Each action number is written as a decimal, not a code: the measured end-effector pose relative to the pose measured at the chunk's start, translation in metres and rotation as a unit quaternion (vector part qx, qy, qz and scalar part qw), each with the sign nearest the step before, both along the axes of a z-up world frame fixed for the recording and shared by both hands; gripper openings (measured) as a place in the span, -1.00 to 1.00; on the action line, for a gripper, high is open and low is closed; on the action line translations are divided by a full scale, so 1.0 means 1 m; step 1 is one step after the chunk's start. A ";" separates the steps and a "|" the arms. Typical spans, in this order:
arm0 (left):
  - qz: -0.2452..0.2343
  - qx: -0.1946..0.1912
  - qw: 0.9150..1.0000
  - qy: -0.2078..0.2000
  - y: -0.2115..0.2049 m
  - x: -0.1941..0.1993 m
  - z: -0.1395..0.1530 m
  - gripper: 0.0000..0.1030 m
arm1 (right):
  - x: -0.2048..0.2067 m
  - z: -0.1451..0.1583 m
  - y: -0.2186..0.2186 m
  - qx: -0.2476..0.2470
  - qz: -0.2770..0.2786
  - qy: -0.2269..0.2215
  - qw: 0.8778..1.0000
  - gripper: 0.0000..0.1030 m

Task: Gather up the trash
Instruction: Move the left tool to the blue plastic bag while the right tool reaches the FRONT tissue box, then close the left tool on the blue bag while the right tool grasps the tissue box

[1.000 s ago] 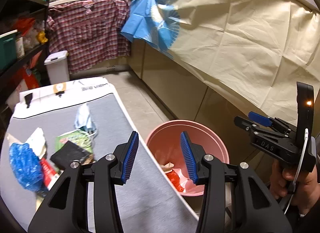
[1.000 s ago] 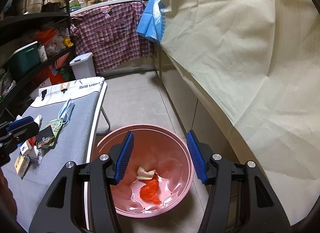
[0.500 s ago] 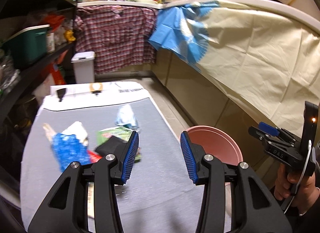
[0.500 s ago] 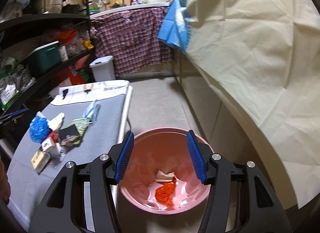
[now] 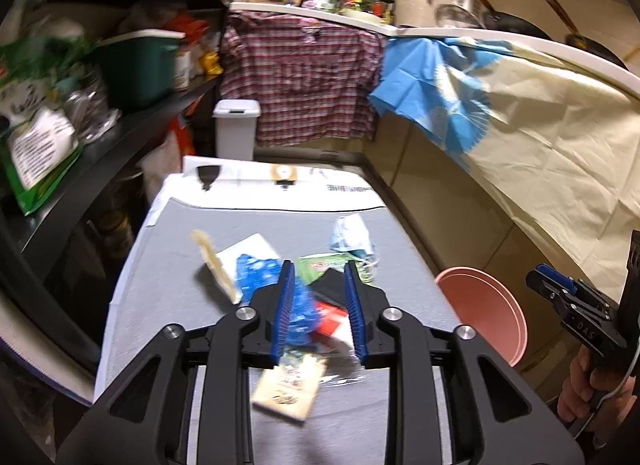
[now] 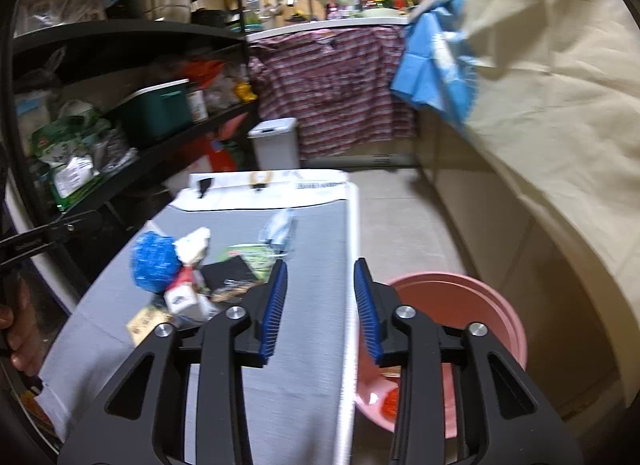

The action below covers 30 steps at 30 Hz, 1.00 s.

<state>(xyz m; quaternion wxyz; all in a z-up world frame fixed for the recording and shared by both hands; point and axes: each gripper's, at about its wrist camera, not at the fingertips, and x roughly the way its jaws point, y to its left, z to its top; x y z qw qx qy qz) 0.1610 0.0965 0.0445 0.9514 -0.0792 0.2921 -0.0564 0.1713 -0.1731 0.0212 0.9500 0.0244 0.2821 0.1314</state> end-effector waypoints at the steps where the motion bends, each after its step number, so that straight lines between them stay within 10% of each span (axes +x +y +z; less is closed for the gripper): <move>1: 0.003 0.000 1.000 0.002 0.003 0.001 -0.001 -0.61 | 0.001 -0.001 0.007 0.002 0.007 0.000 1.000 -0.41; 17: 0.036 -0.041 0.997 0.047 0.055 0.014 -0.040 -0.65 | 0.034 -0.038 0.121 0.000 0.118 0.036 0.992 -0.39; 30: 0.014 -0.083 0.993 0.079 0.056 0.042 -0.070 -0.44 | 0.052 -0.078 0.159 -0.045 0.175 0.078 0.980 0.02</move>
